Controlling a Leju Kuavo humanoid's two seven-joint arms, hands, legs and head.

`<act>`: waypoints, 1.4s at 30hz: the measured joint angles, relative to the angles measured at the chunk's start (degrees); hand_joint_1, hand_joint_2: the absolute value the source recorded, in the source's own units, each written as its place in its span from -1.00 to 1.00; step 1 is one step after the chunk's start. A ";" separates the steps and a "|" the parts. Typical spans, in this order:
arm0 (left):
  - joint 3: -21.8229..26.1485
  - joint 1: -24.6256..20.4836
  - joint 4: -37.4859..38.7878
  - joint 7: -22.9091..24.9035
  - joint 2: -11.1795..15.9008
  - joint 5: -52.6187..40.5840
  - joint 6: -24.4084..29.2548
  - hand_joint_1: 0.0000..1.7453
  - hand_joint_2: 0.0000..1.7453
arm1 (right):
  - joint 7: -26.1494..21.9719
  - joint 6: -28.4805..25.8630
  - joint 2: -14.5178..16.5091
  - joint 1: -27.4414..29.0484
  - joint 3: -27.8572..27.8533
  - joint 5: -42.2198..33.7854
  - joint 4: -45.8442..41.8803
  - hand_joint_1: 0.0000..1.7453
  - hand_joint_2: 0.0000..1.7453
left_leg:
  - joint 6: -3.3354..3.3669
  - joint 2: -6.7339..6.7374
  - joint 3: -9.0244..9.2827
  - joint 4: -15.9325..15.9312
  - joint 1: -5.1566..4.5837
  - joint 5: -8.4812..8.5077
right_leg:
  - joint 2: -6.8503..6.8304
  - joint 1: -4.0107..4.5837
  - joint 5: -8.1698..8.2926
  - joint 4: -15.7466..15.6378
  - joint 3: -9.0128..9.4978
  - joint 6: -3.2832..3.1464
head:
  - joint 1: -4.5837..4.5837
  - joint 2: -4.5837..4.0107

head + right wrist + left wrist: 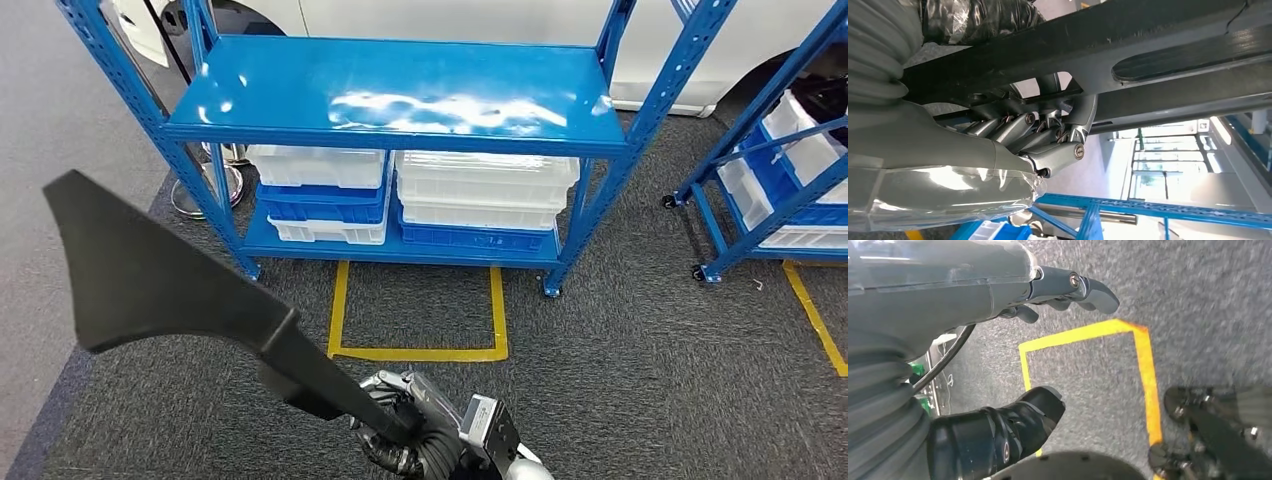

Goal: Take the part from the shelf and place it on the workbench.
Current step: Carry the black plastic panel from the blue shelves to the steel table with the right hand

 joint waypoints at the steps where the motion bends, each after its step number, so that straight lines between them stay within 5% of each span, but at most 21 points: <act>1: 0.00 -0.01 -0.01 0.11 0.00 -0.07 -0.02 -1.00 1.00 | -0.05 -0.03 0.00 -0.01 0.06 0.00 -0.16 1.00 1.00 | -0.22 -0.07 -0.58 1.22 -0.01 -1.80 | -0.01 -0.24 0.55 -0.62 -0.30 -0.31 | -0.03 0.00; 4: -0.01 0.04 -0.01 0.43 0.01 -0.57 -0.10 -1.00 1.00 | -0.30 -0.37 -0.03 0.09 0.17 0.10 -0.58 1.00 1.00 | -0.78 -0.12 -2.93 10.79 0.15 -9.12 | -0.11 -0.41 1.59 -0.30 -2.19 -0.66 | -0.13 0.00; 6: -0.04 0.11 0.01 0.57 0.01 -0.98 -0.13 -1.00 1.00 | -0.40 -0.68 -0.14 0.34 0.19 0.24 -0.92 1.00 1.00 | -1.24 -0.12 -2.77 15.22 0.32 -9.25 | -0.35 -0.50 2.05 0.91 -3.92 -0.41 | -0.13 0.00; 8: -0.15 0.03 0.00 0.59 0.03 -1.45 -0.14 -1.00 1.00 | -0.46 -1.10 -0.33 0.64 0.19 0.37 -1.50 1.00 1.00 | -1.67 -0.12 0.73 12.15 0.64 -6.14 | -0.50 -0.77 2.35 2.52 -5.88 -0.01 | -0.14 0.00; 11: -0.45 -0.20 -0.01 0.56 0.04 -2.05 -0.19 -1.00 1.00 | -0.50 -1.68 -0.53 1.11 0.08 0.55 -2.76 1.00 1.00 | -1.55 -0.51 6.78 2.84 0.48 -6.34 | -0.39 -0.83 3.04 4.54 -8.24 0.90 | -0.10 0.00; 14: -0.63 -0.27 -0.01 0.53 0.04 -2.22 -0.23 -1.00 1.00 | -0.56 -1.77 -0.73 1.50 0.00 0.65 -3.68 1.00 1.00 | -0.25 -0.58 6.48 1.41 0.29 -6.18 | -0.25 -0.73 4.42 4.68 -9.00 1.93 | -0.04 0.00; 16: -0.72 -0.45 0.01 0.53 0.04 -2.25 -0.23 -1.00 1.00 | -0.60 -1.80 -0.95 1.74 -0.06 0.68 -4.09 1.00 1.00 | 0.93 -0.21 5.27 1.16 0.40 -4.89 | -0.15 -0.88 2.17 6.06 -9.83 2.50 | 0.01 0.00; 19: -0.99 -0.56 0.01 0.51 0.04 -2.32 -0.22 -1.00 1.00 | -0.62 -1.94 -1.26 1.94 -0.12 0.72 -4.46 1.00 1.00 | 1.94 0.19 2.55 1.09 0.20 -2.56 | -0.10 -1.10 -6.49 14.55 -11.28 2.98 | 0.07 0.00; 20: -1.13 -0.57 0.01 0.49 0.04 -2.44 -0.23 -1.00 1.00 | -0.62 -2.10 -1.34 2.00 -0.13 0.75 -4.52 1.00 1.00 | 1.99 0.28 1.55 1.12 0.06 -1.78 | -0.10 -1.10 -7.62 17.54 -11.28 3.01 | 0.07 0.00; 21: -1.29 -0.59 0.01 0.46 0.04 -2.61 -0.24 -1.00 1.00 | -0.62 -2.30 -1.43 2.12 -0.16 0.80 -4.60 1.00 1.00 | 2.00 0.37 0.55 1.16 -0.08 -0.99 | -0.10 -1.09 -7.14 19.42 -10.78 2.95 | 0.07 0.00; 23: -1.56 -0.64 0.01 0.42 0.04 -3.08 -0.26 -1.00 1.00 | -0.60 -2.72 -1.60 2.55 -0.31 0.95 -4.99 1.00 1.00 | 1.96 0.43 -1.42 1.20 -0.41 0.58 | -0.09 -0.97 -3.49 18.34 -7.53 2.40 | 0.07 0.00; 25: -1.83 -0.72 0.01 0.42 -0.04 -3.65 -0.29 -1.00 1.00 | -0.59 -3.20 -1.75 3.04 -0.51 1.13 -5.90 1.00 1.00 | 1.76 0.34 -2.75 1.21 -0.65 2.03 | -0.10 -0.48 -2.88 9.99 -0.51 1.28 | 0.05 0.00; 27: -2.18 -0.78 0.01 0.42 -0.17 -4.15 -0.33 -1.00 1.00 | -0.69 -3.70 -1.86 3.44 -0.77 1.39 -7.01 1.00 1.00 | 1.28 0.27 -3.22 0.83 -0.54 3.55 | -0.11 0.16 -5.20 1.16 5.30 0.78 | 0.03 0.00; 30: -2.83 -0.73 0.02 0.44 -0.23 -4.61 -0.33 -1.00 1.00 | -0.90 -4.23 -2.13 4.40 -1.28 1.88 -8.15 1.00 1.00 | 0.22 0.22 -3.76 -0.38 -0.04 5.15 | -0.22 0.42 -4.01 -2.17 5.27 0.53 | 0.07 0.00; 32: -3.03 -0.61 0.03 0.46 -0.24 -4.73 -0.34 -1.00 1.00 | -0.91 -4.40 -2.35 5.02 -1.40 2.05 -8.42 1.00 1.00 | -0.30 0.02 -4.53 1.91 0.06 0.63 | -0.42 0.11 -2.06 -2.50 3.54 -0.25 | 0.04 0.00; 34: -3.08 -0.47 0.03 0.50 -0.25 -4.77 -0.35 -1.00 1.00 | -0.91 -4.44 -2.48 5.41 -1.44 2.07 -8.59 1.00 1.00 | -0.62 -0.07 -5.11 8.25 0.12 -6.42 | -0.49 0.19 -0.51 -2.06 1.41 -0.70 | 0.01 0.00; 35: -3.13 -0.41 0.03 0.51 -0.26 -4.82 -0.36 -1.00 1.00 | -0.92 -4.48 -2.52 5.56 -1.48 2.09 -8.68 1.00 1.00 | -0.79 -0.07 -5.19 11.87 0.14 -8.09 | -0.54 0.21 0.21 -1.68 0.25 -0.65 | 0.01 0.00; 36: -3.20 -0.43 0.03 0.52 -0.28 -4.94 -0.35 -1.00 1.00 | -0.92 -4.55 -2.58 5.74 -1.54 2.11 -8.80 1.00 1.00 | -0.95 -0.07 -4.89 14.82 0.15 -7.96 | -0.64 0.22 0.91 -1.16 -1.10 -0.57 | 0.01 0.00; 38: -3.42 -0.59 0.03 0.50 -0.31 -5.21 -0.34 -1.00 1.00 | -0.92 -4.72 -2.75 6.22 -1.66 2.17 -9.15 1.00 1.00 | -1.18 -0.07 -2.41 16.42 0.18 -4.35 | -0.86 0.11 2.13 0.23 -4.14 -0.29 | 0.01 0.00; 40: -3.75 -0.76 0.03 0.53 -0.30 -5.51 -0.32 -1.00 1.00 | -0.92 -4.96 -2.93 6.86 -1.84 2.30 -9.80 1.00 1.00 | -1.10 -0.13 3.94 10.36 0.11 -3.69 | -0.88 0.02 3.07 1.95 -6.92 0.15 | -0.02 0.00; 42: -4.14 -0.92 0.02 0.58 -0.31 -5.81 -0.25 -1.00 1.00 | -0.95 -5.26 -3.04 7.53 -2.10 2.57 -10.68 1.00 1.00 | -0.52 -0.24 10.06 1.89 -0.14 -7.19 | -0.91 0.05 4.06 3.22 -8.61 0.70 | -0.01 0.00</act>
